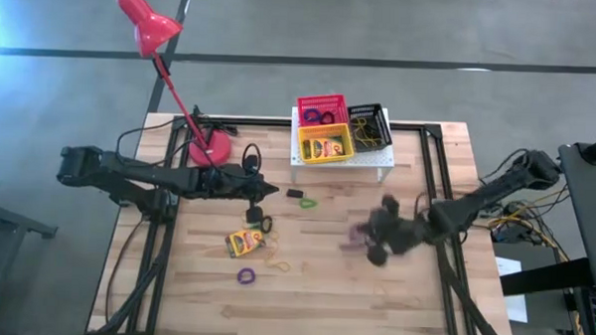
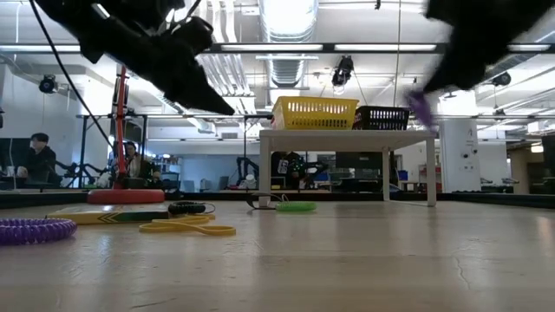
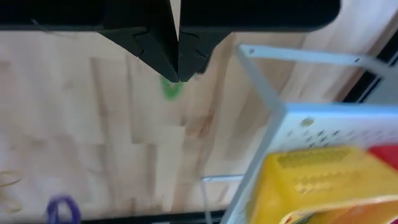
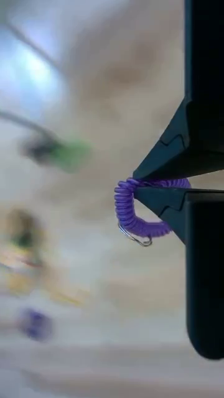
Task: Pick & Place Office Desk Supplies
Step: Put the violet spring keychain into the red bin on the shelf
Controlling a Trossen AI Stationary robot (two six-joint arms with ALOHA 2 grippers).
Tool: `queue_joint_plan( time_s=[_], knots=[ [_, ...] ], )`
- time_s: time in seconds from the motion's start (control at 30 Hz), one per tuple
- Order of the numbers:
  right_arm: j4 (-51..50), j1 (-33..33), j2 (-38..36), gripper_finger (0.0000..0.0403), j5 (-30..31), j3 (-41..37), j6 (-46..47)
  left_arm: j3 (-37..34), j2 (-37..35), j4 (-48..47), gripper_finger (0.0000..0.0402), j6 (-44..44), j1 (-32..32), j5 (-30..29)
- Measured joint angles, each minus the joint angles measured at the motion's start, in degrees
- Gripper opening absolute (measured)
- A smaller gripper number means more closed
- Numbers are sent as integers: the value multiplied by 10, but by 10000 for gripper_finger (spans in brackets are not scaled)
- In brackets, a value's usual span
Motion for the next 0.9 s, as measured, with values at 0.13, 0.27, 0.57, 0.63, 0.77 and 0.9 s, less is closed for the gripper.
queue_joint_plan(
  time_s=[0.13, 0.27, 0.57, 0.63, 0.77, 0.9],
  knots=[
    [40, -108, -1, 13, 28, 75, -163, -16, 0, 13, 6, 4, 11, -24],
    [61, -217, 22, 13, 23, 161, -297, -27, 0, 33, 6, 18, 22, -31],
    [49, -451, 160, 13, -57, 337, -466, -51, 0, 71, 6, 29, 32, -39],
    [34, -490, 201, 13, -88, 378, -486, -55, 0, 71, 6, 29, 32, -39],
    [-27, -546, 278, 13, -150, 469, -504, -60, 0, 72, 6, 24, 32, -39],
    [-138, -579, 346, 13, -176, 553, -514, -63, 0, 71, 6, 17, 32, -39]
  ],
)
